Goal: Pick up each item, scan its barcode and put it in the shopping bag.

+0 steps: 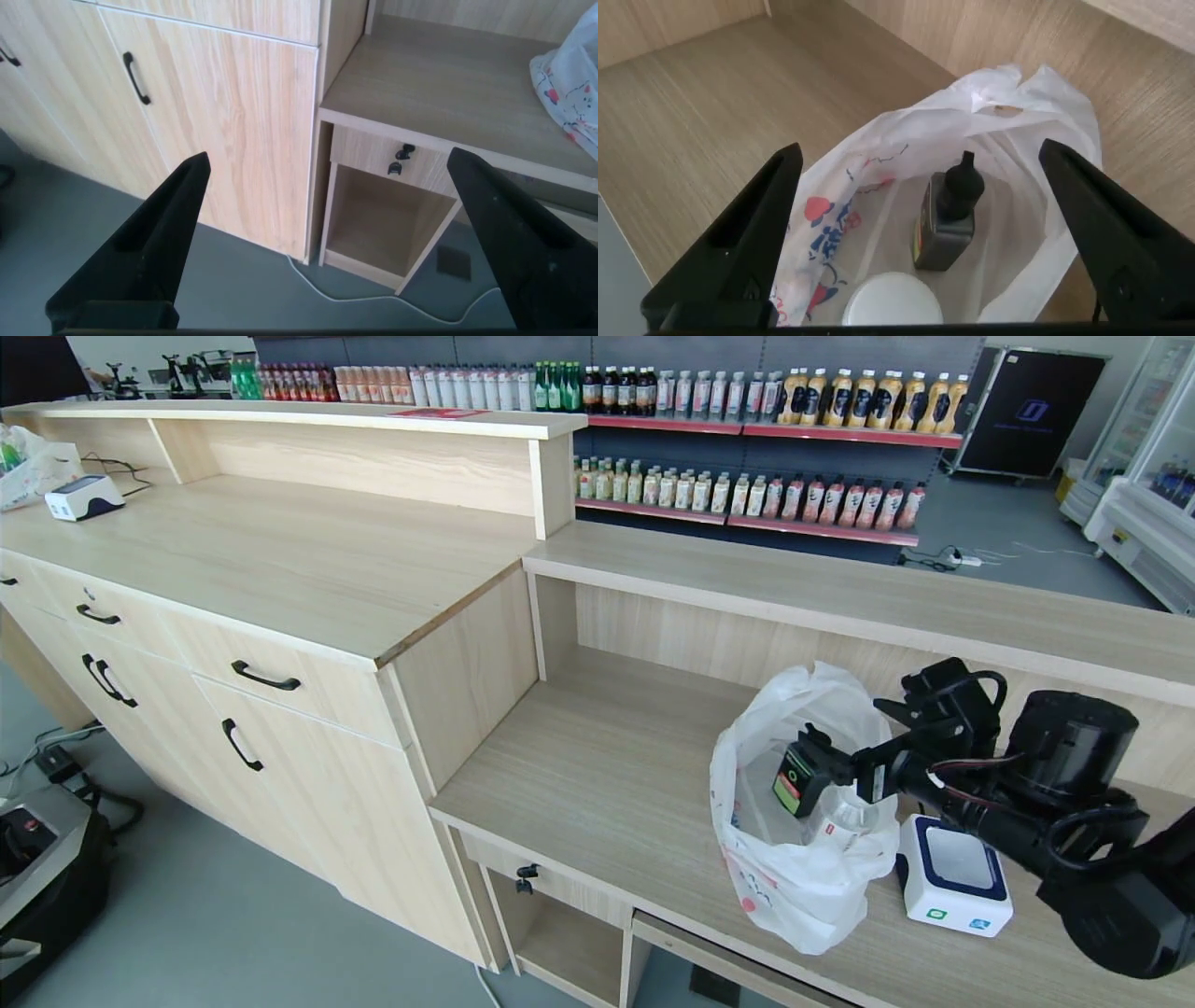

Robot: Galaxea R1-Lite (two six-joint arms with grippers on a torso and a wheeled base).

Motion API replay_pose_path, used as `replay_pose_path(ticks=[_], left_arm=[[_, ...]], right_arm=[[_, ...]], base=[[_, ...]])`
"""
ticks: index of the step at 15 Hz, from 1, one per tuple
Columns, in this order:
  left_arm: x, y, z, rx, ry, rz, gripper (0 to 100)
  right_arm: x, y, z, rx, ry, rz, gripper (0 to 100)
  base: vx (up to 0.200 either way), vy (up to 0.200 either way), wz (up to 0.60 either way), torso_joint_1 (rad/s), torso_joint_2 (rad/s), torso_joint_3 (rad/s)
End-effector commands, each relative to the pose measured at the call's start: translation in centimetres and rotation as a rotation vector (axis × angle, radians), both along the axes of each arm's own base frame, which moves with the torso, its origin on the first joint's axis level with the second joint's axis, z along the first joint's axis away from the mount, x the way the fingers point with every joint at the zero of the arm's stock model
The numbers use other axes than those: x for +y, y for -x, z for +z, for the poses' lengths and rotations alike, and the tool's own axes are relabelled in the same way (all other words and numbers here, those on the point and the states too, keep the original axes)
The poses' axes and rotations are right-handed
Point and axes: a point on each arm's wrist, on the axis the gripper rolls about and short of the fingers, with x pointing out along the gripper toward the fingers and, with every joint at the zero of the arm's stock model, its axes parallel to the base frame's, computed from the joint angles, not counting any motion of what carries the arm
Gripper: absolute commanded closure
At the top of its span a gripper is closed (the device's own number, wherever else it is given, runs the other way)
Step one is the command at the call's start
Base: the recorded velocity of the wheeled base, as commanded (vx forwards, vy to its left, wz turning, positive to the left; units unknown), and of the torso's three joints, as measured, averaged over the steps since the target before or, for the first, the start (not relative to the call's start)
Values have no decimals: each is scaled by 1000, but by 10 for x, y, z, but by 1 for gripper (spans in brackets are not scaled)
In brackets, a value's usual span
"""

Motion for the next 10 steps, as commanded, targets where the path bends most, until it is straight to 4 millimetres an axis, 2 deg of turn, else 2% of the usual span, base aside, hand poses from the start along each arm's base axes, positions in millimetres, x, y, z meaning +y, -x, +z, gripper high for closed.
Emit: replay_pose_path(ticks=[1,3,4,6,8,10], left_arm=[[0,0,0,2,0,1,0],[0,0,0,2,0,1,0],[0,0,0,2,0,1,0],[0,0,0,2,0,1,0],[0,0,0,2,0,1,0],[0,0,0,2,0,1,0]], right_arm=[[-16,26,57,-157,20,-40,0],[-32,36,69,-188,96,-81,0],[-48,46,80,-220,150,-139,0],[-61,55,107,-259,155,-204,0],[-73,60,134,-251,116,-260,0],[-88,75,153,-213,43,-410,0]], base=[[0,0,0,0,0,0],[0,0,0,0,0,0],[0,0,-600,-2,-2,2],[0,0,-600,-93,178,110],[0,0,-600,-139,344,190],[0,0,-600,-151,374,212]])
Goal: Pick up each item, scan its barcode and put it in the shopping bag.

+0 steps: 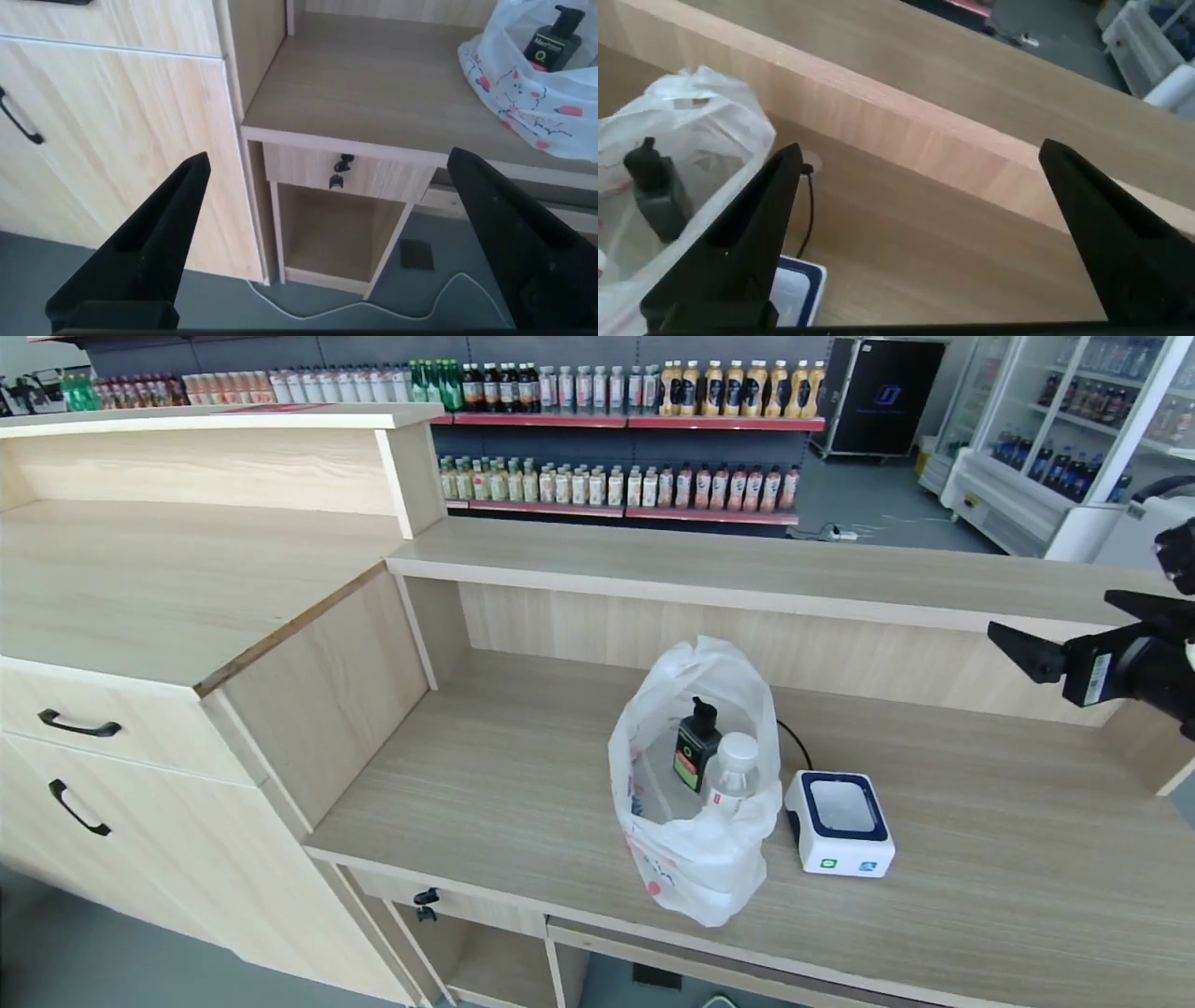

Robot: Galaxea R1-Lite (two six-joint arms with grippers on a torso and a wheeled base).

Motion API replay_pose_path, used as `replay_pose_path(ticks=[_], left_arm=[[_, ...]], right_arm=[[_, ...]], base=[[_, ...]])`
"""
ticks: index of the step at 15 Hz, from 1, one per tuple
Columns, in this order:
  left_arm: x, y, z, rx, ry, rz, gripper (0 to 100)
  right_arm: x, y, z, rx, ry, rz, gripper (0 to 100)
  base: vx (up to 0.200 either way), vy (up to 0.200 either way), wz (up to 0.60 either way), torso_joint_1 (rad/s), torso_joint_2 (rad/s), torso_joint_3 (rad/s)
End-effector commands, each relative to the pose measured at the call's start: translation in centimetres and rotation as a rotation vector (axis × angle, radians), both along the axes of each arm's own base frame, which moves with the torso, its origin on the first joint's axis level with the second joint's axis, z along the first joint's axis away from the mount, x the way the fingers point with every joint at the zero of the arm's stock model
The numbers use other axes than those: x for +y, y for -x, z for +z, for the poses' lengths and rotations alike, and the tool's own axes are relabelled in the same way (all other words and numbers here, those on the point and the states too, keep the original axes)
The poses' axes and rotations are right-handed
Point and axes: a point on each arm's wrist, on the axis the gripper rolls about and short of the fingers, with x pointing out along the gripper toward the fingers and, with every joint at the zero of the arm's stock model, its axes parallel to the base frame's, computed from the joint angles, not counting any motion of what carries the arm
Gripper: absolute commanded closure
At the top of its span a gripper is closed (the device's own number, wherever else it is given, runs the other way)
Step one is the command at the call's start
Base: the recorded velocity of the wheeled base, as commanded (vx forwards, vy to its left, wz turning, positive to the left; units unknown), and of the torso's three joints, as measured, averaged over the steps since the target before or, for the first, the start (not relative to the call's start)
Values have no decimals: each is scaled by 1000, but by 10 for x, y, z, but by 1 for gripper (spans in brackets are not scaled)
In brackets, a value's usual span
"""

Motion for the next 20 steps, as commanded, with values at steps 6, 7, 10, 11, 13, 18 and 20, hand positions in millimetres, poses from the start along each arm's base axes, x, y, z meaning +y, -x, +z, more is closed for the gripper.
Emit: replay_pose_path(ticks=[6,7,10,11,13,18,20], left_arm=[[0,0,0,2,0,1,0],[0,0,0,2,0,1,0],[0,0,0,2,0,1,0],[0,0,0,2,0,1,0],[0,0,0,2,0,1,0],[0,0,0,2,0,-1,0],[0,0,0,2,0,1,0]], right_arm=[[-20,77,12,37,-224,-319,0],[-17,93,-2,53,-232,-320,0],[2,150,-47,63,-236,-245,0],[4,162,-64,84,-238,-237,0],[11,193,-113,133,-256,-214,0],[17,252,-157,47,-361,-197,0],[17,254,-160,58,-401,-162,0]], base=[[0,0,-600,-179,437,260],[0,0,0,-217,535,334],[0,0,0,-139,364,232],[0,0,0,-46,115,80],[0,0,0,-13,35,16],[0,0,0,0,0,0],[0,0,0,0,0,0]])
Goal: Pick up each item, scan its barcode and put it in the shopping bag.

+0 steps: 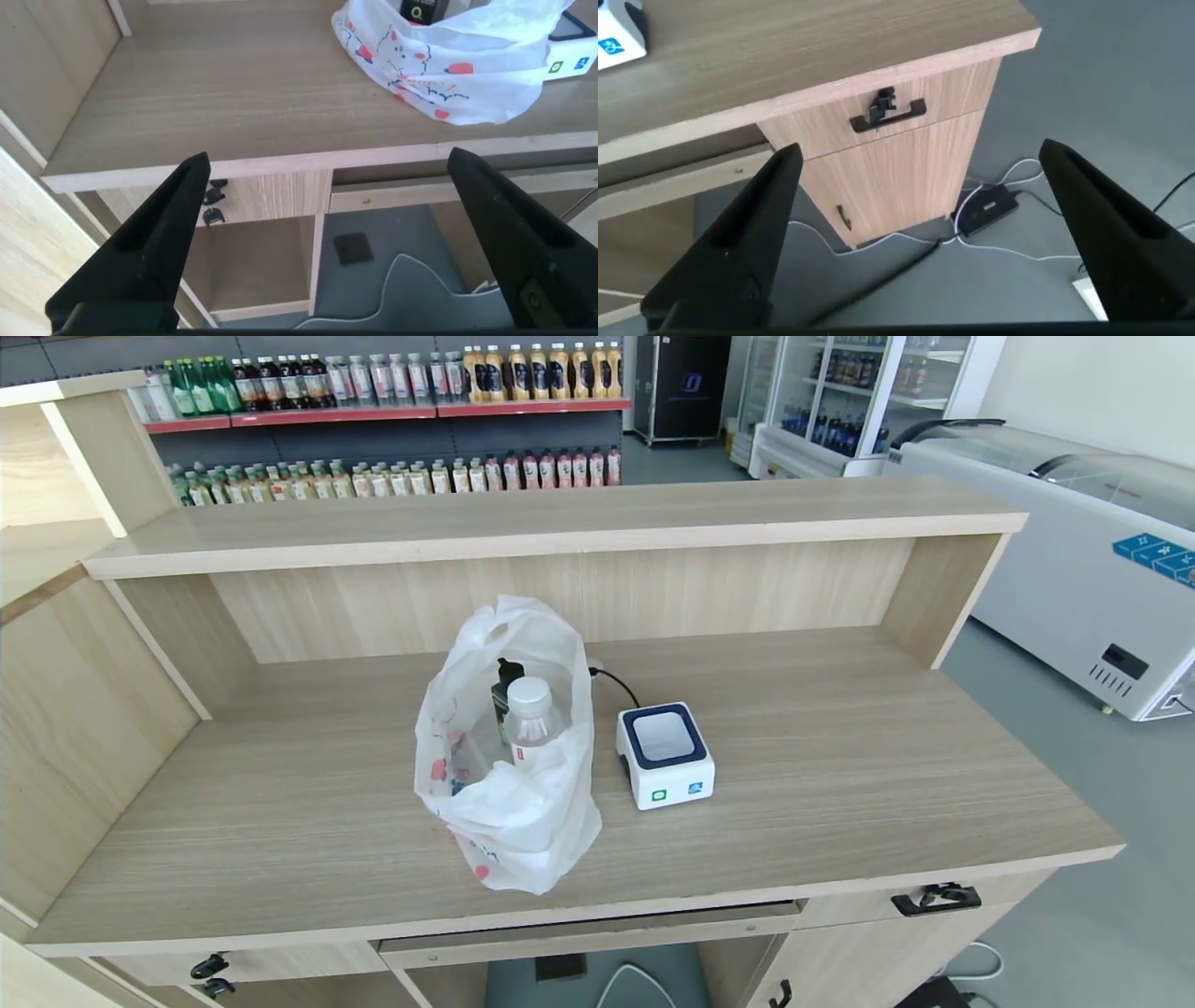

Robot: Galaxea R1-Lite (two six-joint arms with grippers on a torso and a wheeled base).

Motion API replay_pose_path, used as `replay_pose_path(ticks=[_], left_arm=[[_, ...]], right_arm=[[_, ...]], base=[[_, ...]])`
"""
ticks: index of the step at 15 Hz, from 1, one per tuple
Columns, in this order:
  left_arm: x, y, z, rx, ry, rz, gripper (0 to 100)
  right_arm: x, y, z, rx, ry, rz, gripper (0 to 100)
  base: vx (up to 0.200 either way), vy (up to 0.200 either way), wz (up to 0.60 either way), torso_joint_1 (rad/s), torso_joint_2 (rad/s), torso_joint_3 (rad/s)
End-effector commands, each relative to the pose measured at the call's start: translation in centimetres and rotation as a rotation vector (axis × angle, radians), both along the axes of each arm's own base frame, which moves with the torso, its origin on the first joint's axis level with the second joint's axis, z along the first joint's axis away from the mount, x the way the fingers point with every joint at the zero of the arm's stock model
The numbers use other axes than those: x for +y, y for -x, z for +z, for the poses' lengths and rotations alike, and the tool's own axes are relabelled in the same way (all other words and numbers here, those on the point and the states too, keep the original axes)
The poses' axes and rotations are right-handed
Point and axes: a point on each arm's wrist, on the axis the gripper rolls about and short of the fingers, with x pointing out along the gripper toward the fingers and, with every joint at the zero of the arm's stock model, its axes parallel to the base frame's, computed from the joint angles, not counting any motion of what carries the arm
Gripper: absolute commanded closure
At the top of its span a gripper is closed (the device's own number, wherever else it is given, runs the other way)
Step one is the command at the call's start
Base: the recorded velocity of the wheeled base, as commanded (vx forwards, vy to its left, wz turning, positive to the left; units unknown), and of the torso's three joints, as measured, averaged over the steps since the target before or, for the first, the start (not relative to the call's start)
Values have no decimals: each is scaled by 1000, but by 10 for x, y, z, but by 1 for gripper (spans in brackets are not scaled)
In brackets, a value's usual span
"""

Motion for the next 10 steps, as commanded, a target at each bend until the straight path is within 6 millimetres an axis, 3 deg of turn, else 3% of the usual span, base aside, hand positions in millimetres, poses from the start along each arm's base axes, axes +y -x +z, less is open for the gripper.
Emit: replay_pose_path(ticks=[1,10], left_arm=[[0,0,0,1,0,1,0],[0,0,0,1,0,1,0]], right_arm=[[0,15,-9,-145,-30,47,0],[0,18,-10,-183,-23,62,0]], base=[[0,0,0,0,0,0],[0,0,0,0,0,0]])
